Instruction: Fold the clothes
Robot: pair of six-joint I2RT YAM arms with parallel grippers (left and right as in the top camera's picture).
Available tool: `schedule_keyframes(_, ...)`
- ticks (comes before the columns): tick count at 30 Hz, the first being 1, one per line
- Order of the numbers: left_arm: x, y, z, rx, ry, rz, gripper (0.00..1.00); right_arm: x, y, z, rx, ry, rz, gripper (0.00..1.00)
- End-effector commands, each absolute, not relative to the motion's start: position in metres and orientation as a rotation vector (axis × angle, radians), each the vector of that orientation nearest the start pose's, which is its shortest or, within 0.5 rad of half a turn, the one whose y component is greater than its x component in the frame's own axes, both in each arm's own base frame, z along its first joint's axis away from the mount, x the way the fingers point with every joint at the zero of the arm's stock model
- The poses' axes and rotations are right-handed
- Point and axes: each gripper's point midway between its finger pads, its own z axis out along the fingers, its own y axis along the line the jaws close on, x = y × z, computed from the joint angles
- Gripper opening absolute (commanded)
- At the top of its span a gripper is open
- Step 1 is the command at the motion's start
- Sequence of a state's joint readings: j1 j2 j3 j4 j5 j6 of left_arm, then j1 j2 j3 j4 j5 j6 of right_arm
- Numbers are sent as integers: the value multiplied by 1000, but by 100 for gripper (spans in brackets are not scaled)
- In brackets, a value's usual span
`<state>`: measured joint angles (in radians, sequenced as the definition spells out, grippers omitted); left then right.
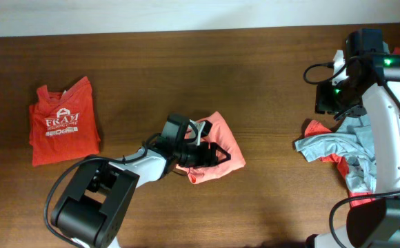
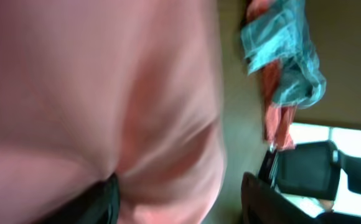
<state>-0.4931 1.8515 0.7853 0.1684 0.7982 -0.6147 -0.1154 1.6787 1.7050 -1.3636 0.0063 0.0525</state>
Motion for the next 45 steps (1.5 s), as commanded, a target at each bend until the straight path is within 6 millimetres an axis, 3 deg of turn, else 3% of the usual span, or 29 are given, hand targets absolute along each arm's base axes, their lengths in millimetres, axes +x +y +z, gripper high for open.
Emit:
schedule_keyframes(1, 302, -300, 54, 335, 2424, -1503, 63, 345, -38, 201, 255, 2907, 13, 53)
schedule_keyframes(6, 318, -301, 116, 490, 2166, -1490, 81, 345, -38, 201, 241, 2908, 17, 53)
schedule_keyframes(8, 323, -298, 146, 558, 2056, -1439, 99, 346, -38, 201, 241, 2907, 17, 53)
schedule_keyframes(10, 337, -283, 164, 544, 2017, -1311, 99, 346, -38, 202, 240, 2904, 17, 53)
schedule_keyframes(15, 367, -240, 155, 584, 2245, -1051, 99, 347, -35, 202, 238, 2904, 38, 53)
schedule_keyframes(17, 385, -219, 159, 637, 2312, -877, 99, 346, -35, 202, 238, 2904, 39, 53)
schedule_keyframes(19, 403, -206, 165, 664, 2331, -820, 99, 346, -33, 201, 236, 2908, 55, 53)
schedule_keyframes(23, 432, -191, 138, 667, 2382, -825, 99, 340, -12, 202, 154, 2930, 224, 53)
schedule_keyframes(28, 435, -194, 75, 714, 2475, -883, 99, 324, 29, 199, -9, 2984, 418, 49)
schedule_keyframes(29, 435, -193, 60, 708, 2502, -891, 99, 319, 40, 192, -54, 3010, 426, 49)
schedule_keyframes(34, 432, -193, 35, 695, 2557, -908, 99, 298, 72, 149, -150, 3107, 447, 48)
schedule_keyframes(37, 426, -191, 30, 688, 2591, -920, 99, 283, 89, 119, -194, 3159, 456, 48)
schedule_keyframes(40, 414, -190, 27, 675, 2650, -940, 99, 255, 122, 78, -361, 3194, 521, 48)
schedule_keyframes(45, 407, -188, 25, 666, 2684, -952, 99, 243, 151, 39, -507, 3157, 493, 49)
